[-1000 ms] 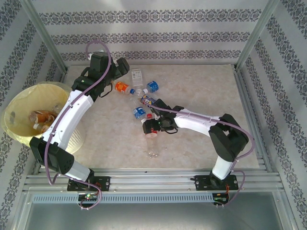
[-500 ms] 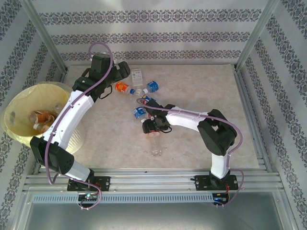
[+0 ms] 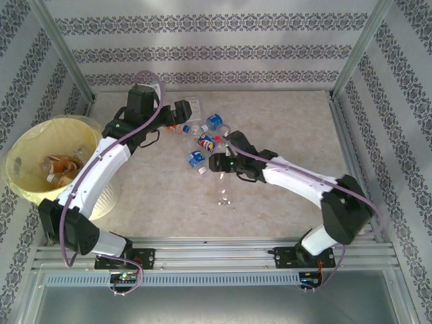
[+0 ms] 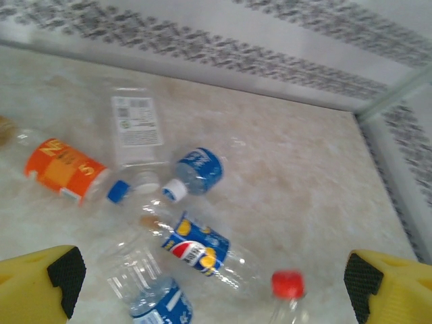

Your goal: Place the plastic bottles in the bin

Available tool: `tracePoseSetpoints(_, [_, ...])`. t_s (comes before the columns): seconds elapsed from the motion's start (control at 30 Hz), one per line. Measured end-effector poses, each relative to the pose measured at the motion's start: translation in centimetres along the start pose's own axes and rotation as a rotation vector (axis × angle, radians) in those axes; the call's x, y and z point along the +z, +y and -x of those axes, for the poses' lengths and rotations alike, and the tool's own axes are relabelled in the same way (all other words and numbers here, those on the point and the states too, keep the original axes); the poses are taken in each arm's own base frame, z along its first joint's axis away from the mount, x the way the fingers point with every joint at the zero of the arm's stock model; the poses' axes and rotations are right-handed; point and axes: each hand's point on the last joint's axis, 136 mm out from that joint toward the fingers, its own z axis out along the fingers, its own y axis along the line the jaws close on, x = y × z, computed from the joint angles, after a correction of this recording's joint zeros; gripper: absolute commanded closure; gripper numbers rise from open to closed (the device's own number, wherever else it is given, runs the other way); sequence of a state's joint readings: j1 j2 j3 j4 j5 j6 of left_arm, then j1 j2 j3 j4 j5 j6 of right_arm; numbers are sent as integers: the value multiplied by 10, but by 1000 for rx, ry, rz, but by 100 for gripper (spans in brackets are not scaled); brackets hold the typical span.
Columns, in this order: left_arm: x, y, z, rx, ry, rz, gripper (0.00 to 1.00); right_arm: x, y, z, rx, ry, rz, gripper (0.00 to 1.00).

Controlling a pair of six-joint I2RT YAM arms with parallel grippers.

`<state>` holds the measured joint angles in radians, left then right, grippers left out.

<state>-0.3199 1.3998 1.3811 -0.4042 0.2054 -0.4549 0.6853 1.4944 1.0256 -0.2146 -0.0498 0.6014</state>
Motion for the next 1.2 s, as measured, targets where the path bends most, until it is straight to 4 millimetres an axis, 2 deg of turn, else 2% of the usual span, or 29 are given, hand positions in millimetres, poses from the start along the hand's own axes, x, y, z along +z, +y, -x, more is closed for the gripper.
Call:
tracePoseSetpoints(0.17, [-16,-32,-14,70,-5,-215,0,-36,-2,58,85,-207,92,38])
tracePoseSetpoints(0.23, [-20,-43,-18,92,1,-290,0,-44,-1,73,103,-257,122,38])
tracePoseSetpoints(0.43, [-25,-77,-40,140,55,-547,0,-57,13,100,158,-343,233,38])
tracePoseSetpoints(0.57, [-16,-92,-57,160,112,-674,0,-68,30,115,193,-390,329,38])
tracePoseSetpoints(0.73, [-3,-110,-86,243,192,-718,0,-87,52,135,200,-437,427,38])
tracePoseSetpoints(0.87, [12,-124,-94,328,215,-683,0,-104,70,150,181,-472,492,38])
tracePoseSetpoints(0.97, [19,-129,-92,369,213,-668,8,-108,79,156,169,-478,515,38])
tracePoseSetpoints(1.1, [23,-130,-88,387,203,-668,33,-104,78,157,171,-472,508,36])
tracePoseSetpoints(1.2, [24,-130,-88,388,203,-666,37,-102,76,156,171,-468,500,29])
